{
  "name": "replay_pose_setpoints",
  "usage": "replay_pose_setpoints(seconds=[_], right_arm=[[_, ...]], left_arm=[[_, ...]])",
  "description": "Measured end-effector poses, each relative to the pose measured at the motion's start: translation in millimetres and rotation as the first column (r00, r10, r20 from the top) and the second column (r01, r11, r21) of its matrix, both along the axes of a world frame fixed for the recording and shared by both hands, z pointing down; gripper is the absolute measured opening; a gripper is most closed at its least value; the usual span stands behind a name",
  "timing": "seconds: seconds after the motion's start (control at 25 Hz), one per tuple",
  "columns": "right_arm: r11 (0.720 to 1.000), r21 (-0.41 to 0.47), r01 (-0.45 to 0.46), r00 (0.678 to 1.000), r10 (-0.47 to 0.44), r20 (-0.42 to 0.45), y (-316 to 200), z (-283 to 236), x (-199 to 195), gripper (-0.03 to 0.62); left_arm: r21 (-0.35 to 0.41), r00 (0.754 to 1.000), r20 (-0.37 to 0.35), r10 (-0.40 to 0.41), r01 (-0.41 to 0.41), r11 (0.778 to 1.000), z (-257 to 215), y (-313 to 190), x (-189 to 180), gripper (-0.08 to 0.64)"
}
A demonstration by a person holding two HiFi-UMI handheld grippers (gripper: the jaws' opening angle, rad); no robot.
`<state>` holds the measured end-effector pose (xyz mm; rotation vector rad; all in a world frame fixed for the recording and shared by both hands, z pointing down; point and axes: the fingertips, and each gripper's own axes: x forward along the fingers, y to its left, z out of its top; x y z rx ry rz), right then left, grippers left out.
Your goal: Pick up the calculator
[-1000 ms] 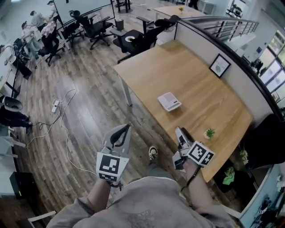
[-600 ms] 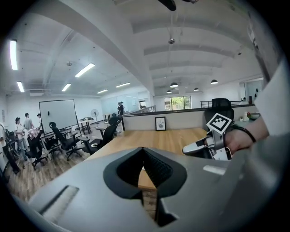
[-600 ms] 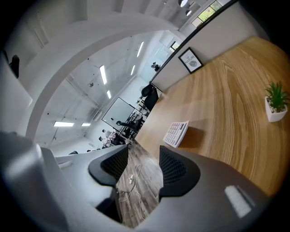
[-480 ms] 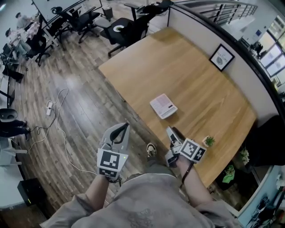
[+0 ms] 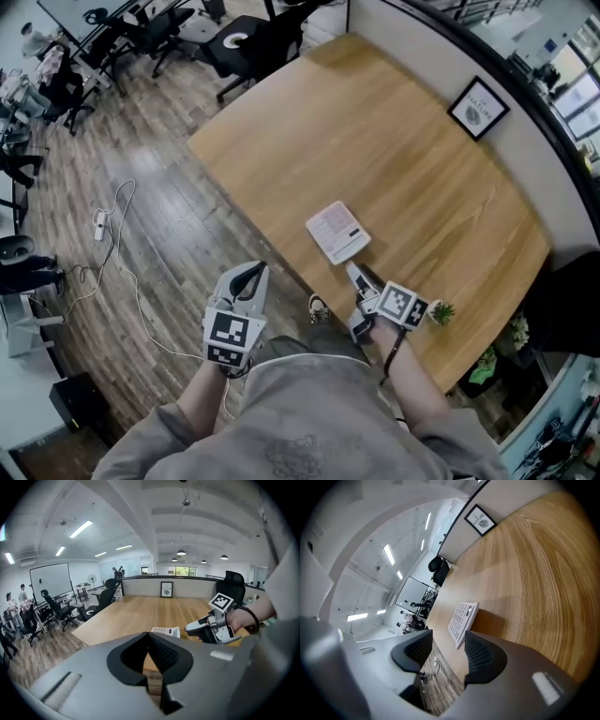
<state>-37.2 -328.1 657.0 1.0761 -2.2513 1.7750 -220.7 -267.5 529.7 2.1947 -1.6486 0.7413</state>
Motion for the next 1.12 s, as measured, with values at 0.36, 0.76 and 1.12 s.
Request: replay_pose_setpoints(seconds=[0.36, 0.76, 1.12], right_arm=[[0.992, -0.11, -0.055, 0.998, 0.057, 0.014, -24, 48, -10, 0.222], [0.981, -0.155, -0.12, 0.991, 0.128, 0.043, -34, 60, -25, 0.167], [0.952, -0.198, -0.232, 0.969, 0.243, 0.034, -46, 74, -31, 0.066]], left_arm=[[-0.064, 0.998, -0.033, -0.048, 0.046, 0.997, 39, -41, -23, 0.002], [-0.1, 0.999, -0.039, 0.018, -0.022, 0.995, 51, -66, -28, 0.002], [-0.134, 0.989, -0.033, 0.144, -0.147, 0.98, 66, -86, -39, 0.002]])
